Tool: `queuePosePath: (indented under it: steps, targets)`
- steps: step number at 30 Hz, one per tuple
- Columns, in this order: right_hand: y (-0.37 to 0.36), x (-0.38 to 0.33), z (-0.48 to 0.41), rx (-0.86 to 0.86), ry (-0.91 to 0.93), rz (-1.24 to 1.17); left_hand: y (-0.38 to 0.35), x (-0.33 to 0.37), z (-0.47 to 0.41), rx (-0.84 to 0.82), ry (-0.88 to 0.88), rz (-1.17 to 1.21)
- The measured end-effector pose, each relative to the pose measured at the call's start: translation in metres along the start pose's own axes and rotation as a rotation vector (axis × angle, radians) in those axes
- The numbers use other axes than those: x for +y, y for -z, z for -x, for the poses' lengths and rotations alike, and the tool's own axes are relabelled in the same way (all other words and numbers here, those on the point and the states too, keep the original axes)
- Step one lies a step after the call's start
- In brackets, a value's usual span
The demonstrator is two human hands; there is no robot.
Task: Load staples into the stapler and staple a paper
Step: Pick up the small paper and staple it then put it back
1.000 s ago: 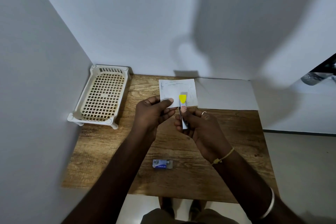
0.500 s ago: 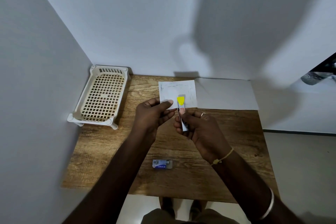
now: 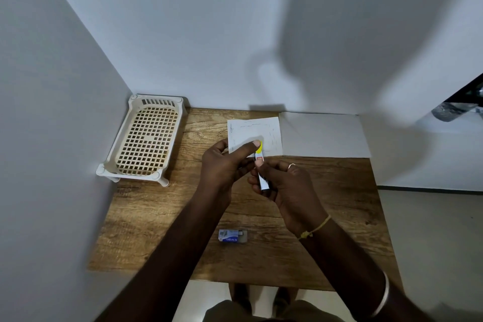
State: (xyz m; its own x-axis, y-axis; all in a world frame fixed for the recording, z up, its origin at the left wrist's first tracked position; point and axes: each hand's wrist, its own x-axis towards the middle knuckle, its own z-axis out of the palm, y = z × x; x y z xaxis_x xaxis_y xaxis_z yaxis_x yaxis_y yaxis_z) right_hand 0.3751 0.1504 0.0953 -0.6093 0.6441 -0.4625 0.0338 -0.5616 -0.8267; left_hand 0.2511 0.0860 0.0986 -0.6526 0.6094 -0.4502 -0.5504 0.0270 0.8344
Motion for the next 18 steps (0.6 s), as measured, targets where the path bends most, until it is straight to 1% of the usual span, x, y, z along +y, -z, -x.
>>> queuePosePath:
  steps: [5, 13, 18]
  targets:
    - [-0.001, 0.002, 0.001, 0.023, 0.011, 0.006, -0.001, -0.002, -0.001, 0.004, -0.025, -0.013]
    - [0.001, 0.012, -0.001, 0.074, -0.028, -0.005, -0.001, -0.013, -0.004, 0.025, 0.020, -0.028]
    - [0.002, 0.012, -0.003, 0.076, -0.012, 0.025, -0.001, -0.012, -0.004, 0.012, 0.022, -0.019]
